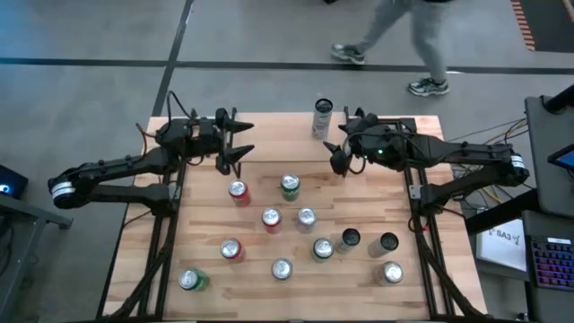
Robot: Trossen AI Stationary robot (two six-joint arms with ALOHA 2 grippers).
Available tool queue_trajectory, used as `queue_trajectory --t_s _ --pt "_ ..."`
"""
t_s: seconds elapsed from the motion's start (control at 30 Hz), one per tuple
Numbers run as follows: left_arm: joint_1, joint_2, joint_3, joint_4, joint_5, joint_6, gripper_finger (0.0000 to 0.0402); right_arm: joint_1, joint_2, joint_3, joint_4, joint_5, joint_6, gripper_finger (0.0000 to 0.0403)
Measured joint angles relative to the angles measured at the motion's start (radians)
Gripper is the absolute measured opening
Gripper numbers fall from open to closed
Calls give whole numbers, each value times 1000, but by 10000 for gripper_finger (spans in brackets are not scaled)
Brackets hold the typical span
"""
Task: Place canned beverage on shelf
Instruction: Put the top white-blue soda can on the shelf
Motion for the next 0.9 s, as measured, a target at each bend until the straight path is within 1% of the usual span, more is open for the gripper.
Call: queue_trajectory --t_s 0.1,0.23,0.33,0.43,0.53,0.6,0.8,0.9 --pt "-2 -43 0 -62 0 -26 299 0 32 56 -99 -46 8 324" --pt "-29 -93 -2 -130 -1 -67 299 0 74 119 -205 -73 -6 323" --pt "-89 -110 -12 -160 0 -73 299 0 101 148 -259 -81 -33 314" --pt "-163 -120 -21 -164 -1 -83 299 0 112 152 -274 -121 -58 290" --pt "-229 -135 -21 -165 -17 -97 299 0 119 152 -292 -142 -84 256" --pt "-273 -148 -21 -177 -55 -103 299 -3 119 152 -313 -144 -104 227" --pt "-404 -158 -22 -228 -255 -102 299 -30 119 152 -343 -160 -172 116" --pt "-457 -155 -22 -246 -324 -91 299 -47 121 152 -343 -162 -223 54"
